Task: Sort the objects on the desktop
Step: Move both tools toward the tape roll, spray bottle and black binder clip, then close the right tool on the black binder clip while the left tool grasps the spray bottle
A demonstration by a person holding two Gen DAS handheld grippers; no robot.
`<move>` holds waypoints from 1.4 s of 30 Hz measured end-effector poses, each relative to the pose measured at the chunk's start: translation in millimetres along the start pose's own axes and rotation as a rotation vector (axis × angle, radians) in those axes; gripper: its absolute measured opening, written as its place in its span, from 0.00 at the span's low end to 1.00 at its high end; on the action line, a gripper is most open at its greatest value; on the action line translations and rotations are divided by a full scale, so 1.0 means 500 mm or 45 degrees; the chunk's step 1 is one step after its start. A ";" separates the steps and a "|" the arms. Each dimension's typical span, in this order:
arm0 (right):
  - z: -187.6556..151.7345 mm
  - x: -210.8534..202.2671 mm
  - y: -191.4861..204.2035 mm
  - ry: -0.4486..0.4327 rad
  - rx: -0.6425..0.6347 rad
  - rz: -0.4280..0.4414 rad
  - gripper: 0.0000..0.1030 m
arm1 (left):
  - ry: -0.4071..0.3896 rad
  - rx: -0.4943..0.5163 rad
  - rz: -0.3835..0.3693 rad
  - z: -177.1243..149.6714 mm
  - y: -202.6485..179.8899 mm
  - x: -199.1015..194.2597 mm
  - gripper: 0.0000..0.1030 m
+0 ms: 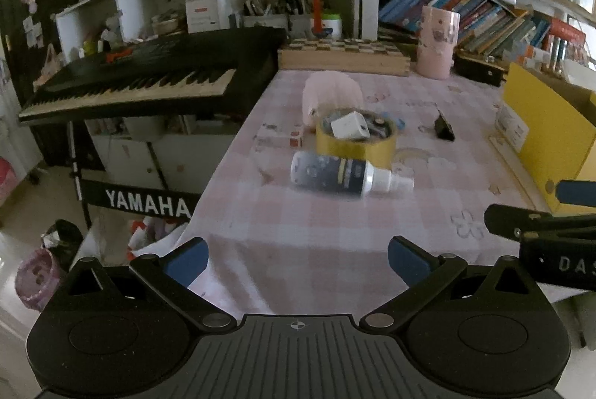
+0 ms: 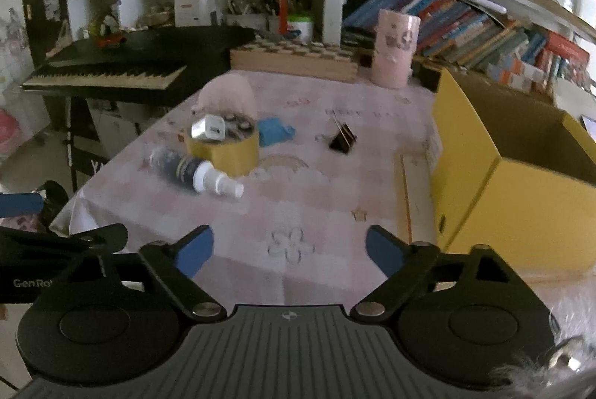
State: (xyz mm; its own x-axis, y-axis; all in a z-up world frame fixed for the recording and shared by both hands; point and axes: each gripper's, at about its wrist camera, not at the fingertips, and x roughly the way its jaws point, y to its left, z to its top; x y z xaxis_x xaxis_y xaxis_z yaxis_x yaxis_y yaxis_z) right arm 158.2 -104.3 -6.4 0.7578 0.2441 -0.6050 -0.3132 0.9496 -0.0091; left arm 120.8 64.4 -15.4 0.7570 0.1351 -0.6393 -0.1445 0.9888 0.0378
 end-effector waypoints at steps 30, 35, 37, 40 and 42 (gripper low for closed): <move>0.167 0.299 -0.126 0.134 0.058 -0.017 0.75 | 0.203 -0.195 -0.073 0.132 -0.037 0.239 0.95; 0.174 0.339 -0.135 0.156 0.052 -0.015 0.75 | 0.267 -0.216 -0.034 0.125 -0.034 0.254 0.80; 0.176 0.354 -0.139 0.162 0.055 -0.015 0.75 | 0.263 -0.212 -0.025 0.124 -0.032 0.250 0.73; 0.177 0.375 -0.144 0.168 0.064 -0.020 0.72 | 0.257 -0.189 -0.013 0.122 -0.031 0.242 0.53; 0.178 0.388 -0.149 0.172 0.070 -0.026 0.70 | 0.259 -0.150 0.012 0.120 -0.036 0.240 0.44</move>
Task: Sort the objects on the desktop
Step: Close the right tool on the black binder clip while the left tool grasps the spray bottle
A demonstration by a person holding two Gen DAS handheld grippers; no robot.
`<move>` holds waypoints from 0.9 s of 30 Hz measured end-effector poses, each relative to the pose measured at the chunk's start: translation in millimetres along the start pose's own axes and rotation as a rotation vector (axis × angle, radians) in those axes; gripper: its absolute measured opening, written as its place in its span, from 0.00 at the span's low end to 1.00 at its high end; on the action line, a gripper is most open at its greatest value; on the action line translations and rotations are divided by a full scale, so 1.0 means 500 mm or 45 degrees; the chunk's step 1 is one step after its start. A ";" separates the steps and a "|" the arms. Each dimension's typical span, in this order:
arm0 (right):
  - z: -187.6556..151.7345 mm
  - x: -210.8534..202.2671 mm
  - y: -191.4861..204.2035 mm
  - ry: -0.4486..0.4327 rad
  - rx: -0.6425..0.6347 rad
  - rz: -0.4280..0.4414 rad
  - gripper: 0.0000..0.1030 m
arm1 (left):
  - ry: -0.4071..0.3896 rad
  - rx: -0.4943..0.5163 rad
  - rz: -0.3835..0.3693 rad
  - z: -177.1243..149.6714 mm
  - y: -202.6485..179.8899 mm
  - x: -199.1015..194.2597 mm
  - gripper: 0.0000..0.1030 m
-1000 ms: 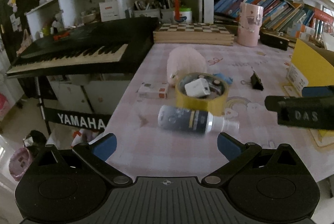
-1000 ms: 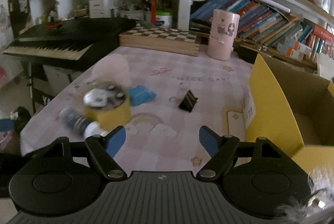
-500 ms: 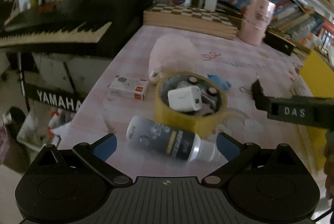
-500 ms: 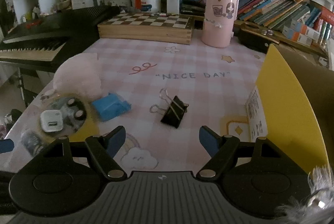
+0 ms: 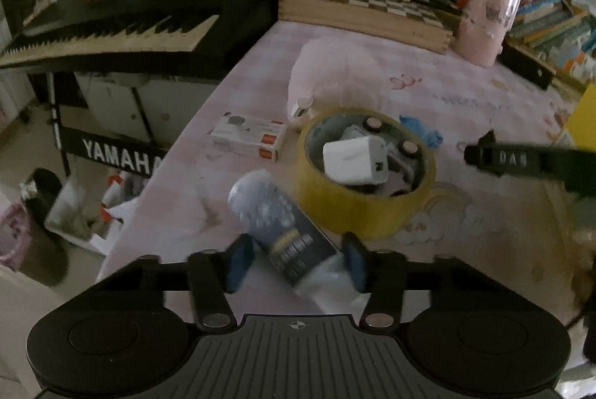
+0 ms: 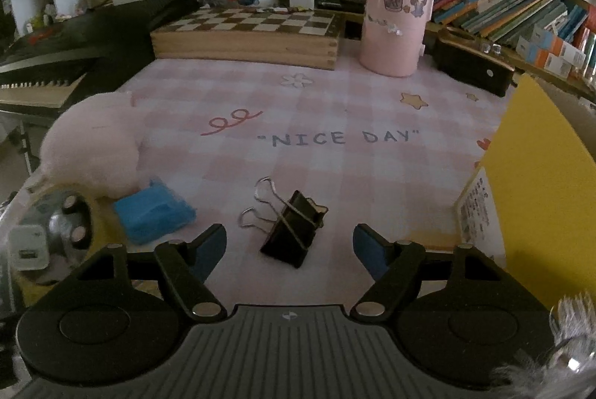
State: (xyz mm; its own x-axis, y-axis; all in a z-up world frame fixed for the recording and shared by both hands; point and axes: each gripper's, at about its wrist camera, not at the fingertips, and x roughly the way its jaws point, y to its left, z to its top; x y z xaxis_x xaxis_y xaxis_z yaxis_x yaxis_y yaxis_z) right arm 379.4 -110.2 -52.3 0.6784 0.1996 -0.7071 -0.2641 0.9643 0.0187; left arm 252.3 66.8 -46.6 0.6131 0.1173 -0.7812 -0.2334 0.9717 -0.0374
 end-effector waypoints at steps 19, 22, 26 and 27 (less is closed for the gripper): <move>0.007 0.023 0.007 -0.032 -0.030 0.036 0.34 | -0.026 0.000 0.097 0.023 0.005 0.023 0.30; 0.011 0.015 0.008 -0.044 -0.046 0.036 0.23 | -0.021 -0.013 0.089 0.021 0.009 0.018 0.30; 0.013 -0.002 0.006 -0.065 -0.052 0.056 0.23 | -0.051 -0.023 0.077 0.018 0.013 -0.001 0.30; 0.013 -0.010 0.007 -0.079 -0.057 0.060 0.23 | -0.062 -0.025 0.072 0.018 0.014 -0.007 0.30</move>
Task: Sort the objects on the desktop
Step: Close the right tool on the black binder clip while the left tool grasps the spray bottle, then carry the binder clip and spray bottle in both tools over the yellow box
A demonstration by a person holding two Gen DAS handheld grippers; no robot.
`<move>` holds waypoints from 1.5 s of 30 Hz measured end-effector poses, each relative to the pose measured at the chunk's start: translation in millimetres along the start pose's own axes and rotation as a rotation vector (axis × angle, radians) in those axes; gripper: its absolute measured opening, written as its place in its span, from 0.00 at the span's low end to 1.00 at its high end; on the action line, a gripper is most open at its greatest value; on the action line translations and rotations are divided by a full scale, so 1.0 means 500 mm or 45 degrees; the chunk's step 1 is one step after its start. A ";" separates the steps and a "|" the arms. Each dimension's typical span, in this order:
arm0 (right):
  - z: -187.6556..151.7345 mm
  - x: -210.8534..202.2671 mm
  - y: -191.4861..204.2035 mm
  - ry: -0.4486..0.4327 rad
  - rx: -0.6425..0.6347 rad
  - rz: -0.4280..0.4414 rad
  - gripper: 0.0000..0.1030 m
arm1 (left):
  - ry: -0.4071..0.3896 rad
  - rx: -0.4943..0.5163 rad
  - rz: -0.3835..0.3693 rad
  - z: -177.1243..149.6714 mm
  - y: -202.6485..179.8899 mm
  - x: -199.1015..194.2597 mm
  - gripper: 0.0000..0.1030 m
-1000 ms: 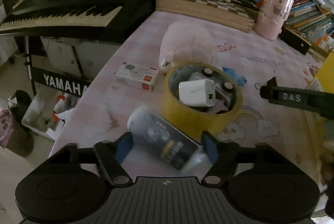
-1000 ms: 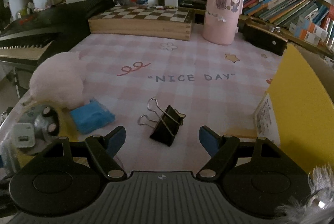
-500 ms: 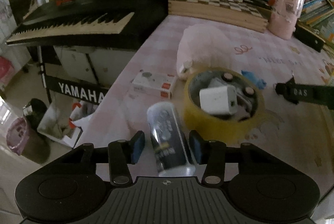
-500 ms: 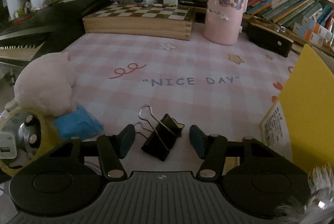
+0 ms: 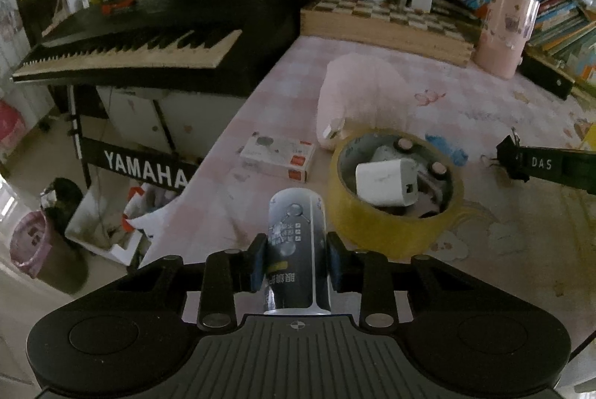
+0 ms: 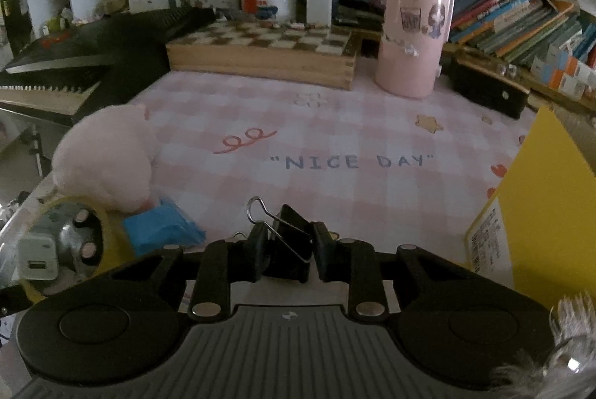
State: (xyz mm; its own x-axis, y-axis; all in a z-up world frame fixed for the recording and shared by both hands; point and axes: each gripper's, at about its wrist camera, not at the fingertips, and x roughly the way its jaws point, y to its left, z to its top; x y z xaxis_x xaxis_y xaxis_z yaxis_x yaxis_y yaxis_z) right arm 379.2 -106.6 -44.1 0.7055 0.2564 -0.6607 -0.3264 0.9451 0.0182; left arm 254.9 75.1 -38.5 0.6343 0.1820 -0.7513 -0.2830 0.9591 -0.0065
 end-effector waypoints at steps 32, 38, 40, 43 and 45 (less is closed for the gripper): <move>-0.105 -0.274 0.111 -0.097 -0.018 0.032 0.23 | -0.185 0.108 -0.206 -0.101 0.062 -0.196 0.30; -0.156 -0.324 0.134 -0.069 0.007 0.029 0.23 | -0.186 0.141 -0.228 -0.146 0.072 -0.236 0.30; -0.178 -0.341 0.142 -0.054 0.024 0.032 0.23 | -0.186 0.147 -0.227 -0.159 0.077 -0.249 0.30; -0.208 -0.368 0.153 -0.039 0.039 0.033 0.23 | -0.187 0.154 -0.230 -0.179 0.084 -0.269 0.30; -0.224 -0.386 0.158 -0.039 0.039 0.030 0.23 | -0.190 0.164 -0.230 -0.189 0.086 -0.280 0.30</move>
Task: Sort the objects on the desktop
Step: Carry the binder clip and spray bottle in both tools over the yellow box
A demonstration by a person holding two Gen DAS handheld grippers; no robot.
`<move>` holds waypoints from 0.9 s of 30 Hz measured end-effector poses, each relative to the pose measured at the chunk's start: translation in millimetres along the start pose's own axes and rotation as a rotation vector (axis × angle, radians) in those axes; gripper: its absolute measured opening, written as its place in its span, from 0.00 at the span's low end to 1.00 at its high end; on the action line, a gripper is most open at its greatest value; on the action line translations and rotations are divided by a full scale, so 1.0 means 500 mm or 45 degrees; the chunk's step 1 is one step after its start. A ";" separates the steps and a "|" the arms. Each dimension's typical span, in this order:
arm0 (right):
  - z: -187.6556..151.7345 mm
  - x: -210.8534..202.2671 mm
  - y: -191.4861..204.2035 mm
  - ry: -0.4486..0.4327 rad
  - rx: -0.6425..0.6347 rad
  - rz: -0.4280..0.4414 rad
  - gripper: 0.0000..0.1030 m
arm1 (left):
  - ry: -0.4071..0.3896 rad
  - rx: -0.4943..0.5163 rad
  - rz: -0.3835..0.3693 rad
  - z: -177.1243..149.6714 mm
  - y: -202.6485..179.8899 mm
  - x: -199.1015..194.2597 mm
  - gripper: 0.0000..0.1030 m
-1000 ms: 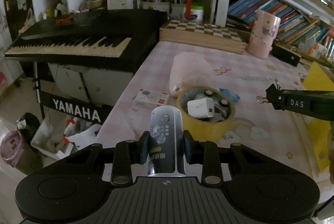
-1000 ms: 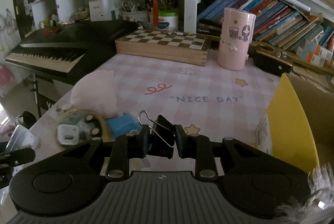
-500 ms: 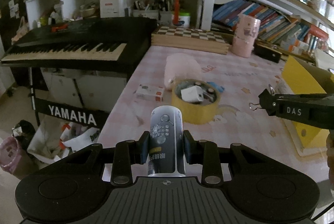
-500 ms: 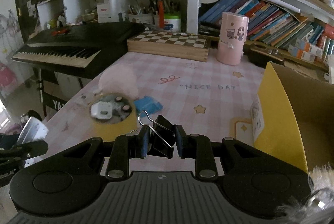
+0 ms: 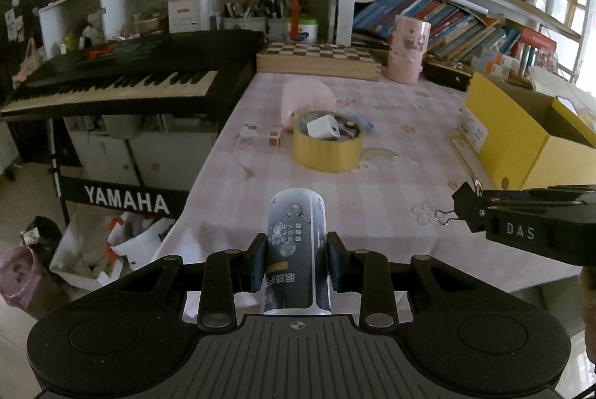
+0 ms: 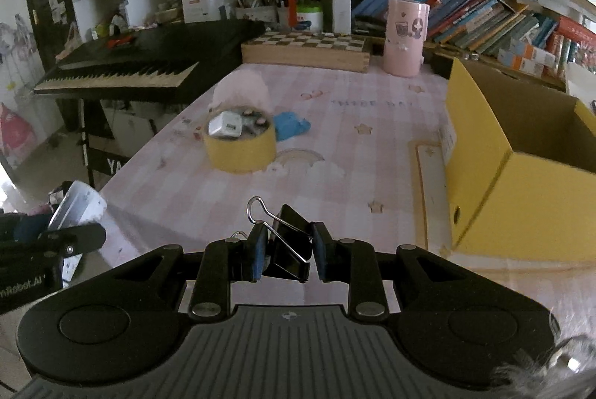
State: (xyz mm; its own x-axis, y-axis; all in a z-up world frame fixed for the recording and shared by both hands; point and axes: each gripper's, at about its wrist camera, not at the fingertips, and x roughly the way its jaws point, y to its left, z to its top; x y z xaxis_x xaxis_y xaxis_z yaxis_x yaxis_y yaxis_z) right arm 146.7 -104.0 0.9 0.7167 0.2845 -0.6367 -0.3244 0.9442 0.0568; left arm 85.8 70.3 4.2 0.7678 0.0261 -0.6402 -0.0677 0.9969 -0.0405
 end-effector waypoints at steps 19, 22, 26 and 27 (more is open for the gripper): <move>-0.147 -0.149 -0.010 -0.010 0.133 -0.103 0.23 | 0.017 0.188 -0.139 -0.084 -0.075 -0.091 0.30; -0.163 -0.168 -0.022 -0.009 0.163 -0.143 0.23 | 0.021 0.225 -0.186 -0.088 -0.095 -0.092 0.30; -0.183 -0.190 -0.042 -0.001 0.201 -0.200 0.23 | 0.029 0.270 -0.253 -0.096 -0.127 -0.094 0.30; -0.189 -0.195 -0.047 0.001 0.208 -0.212 0.23 | 0.029 0.278 -0.265 -0.098 -0.135 -0.095 0.30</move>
State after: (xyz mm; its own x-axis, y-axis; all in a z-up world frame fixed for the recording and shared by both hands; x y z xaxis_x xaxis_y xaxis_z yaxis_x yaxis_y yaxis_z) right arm 26.3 -169.7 -11.1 0.7515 0.1227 -0.6482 -0.0974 0.9924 0.0750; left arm 22.7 -1.7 -0.1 0.7358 -0.1800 -0.6528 0.2306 0.9730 -0.0084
